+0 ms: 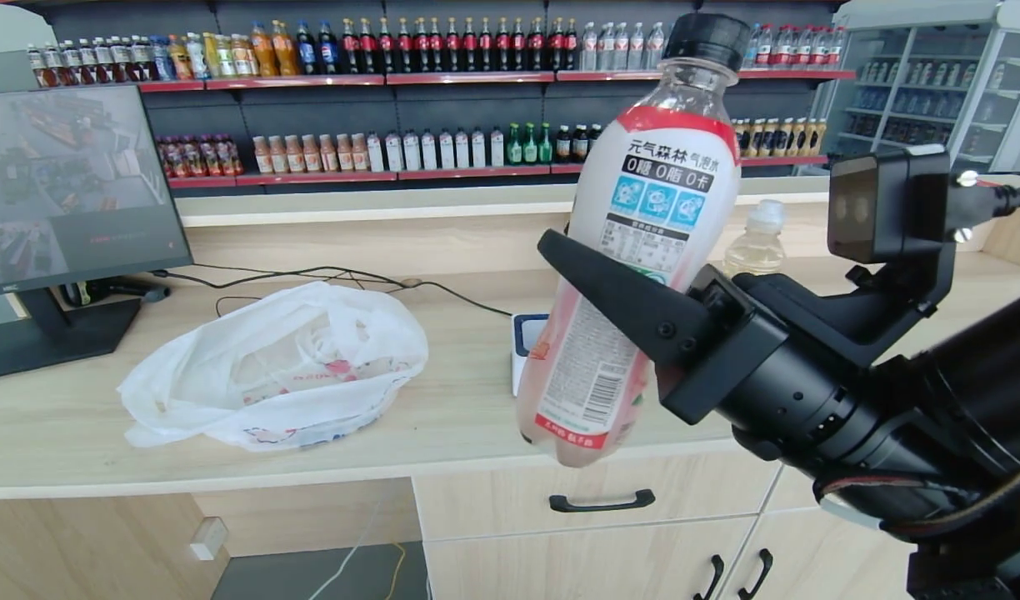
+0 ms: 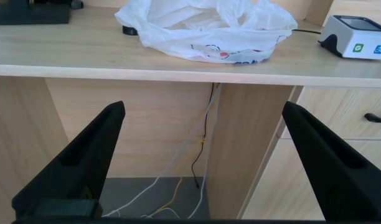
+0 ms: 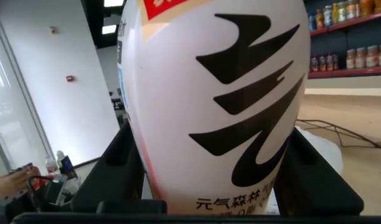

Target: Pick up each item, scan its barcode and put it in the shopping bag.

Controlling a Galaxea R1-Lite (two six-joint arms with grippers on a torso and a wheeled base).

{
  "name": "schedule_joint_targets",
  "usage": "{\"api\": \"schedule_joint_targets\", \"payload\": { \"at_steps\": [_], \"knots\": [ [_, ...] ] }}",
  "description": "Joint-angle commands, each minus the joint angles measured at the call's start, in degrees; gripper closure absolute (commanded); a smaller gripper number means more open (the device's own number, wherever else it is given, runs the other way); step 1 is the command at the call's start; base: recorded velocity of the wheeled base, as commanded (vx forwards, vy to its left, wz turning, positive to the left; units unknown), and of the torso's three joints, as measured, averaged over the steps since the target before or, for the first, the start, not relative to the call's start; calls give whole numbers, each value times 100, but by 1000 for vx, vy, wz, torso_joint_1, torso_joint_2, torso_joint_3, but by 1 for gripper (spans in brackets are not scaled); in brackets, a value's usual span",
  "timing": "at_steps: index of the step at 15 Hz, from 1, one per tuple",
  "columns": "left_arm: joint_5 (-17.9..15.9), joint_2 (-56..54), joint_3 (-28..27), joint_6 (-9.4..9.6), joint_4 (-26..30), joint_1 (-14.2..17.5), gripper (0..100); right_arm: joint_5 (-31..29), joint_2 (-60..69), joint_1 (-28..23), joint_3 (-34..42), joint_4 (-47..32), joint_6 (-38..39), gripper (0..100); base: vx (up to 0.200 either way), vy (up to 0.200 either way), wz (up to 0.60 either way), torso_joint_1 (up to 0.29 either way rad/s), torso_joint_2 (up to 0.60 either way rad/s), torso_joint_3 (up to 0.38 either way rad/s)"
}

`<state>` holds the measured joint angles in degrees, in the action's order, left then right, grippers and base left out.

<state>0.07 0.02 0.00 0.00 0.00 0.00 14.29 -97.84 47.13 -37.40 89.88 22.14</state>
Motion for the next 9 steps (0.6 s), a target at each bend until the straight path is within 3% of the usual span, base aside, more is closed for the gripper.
{"api": "schedule_joint_targets", "payload": {
  "at_steps": [1, 9],
  "knots": [
    [1, -2, 0, 0, 0, 0, 0, -5, -130, -2, 22, 12, -184, 100, 0, 0, 0, 0, 0, 0],
    [1, -2, 0, 0, 0, 0, 0, -110, -147, -2, 400, 12, -1968, 100, 0, 0, 0, 0, 0, 0]
  ]
}}
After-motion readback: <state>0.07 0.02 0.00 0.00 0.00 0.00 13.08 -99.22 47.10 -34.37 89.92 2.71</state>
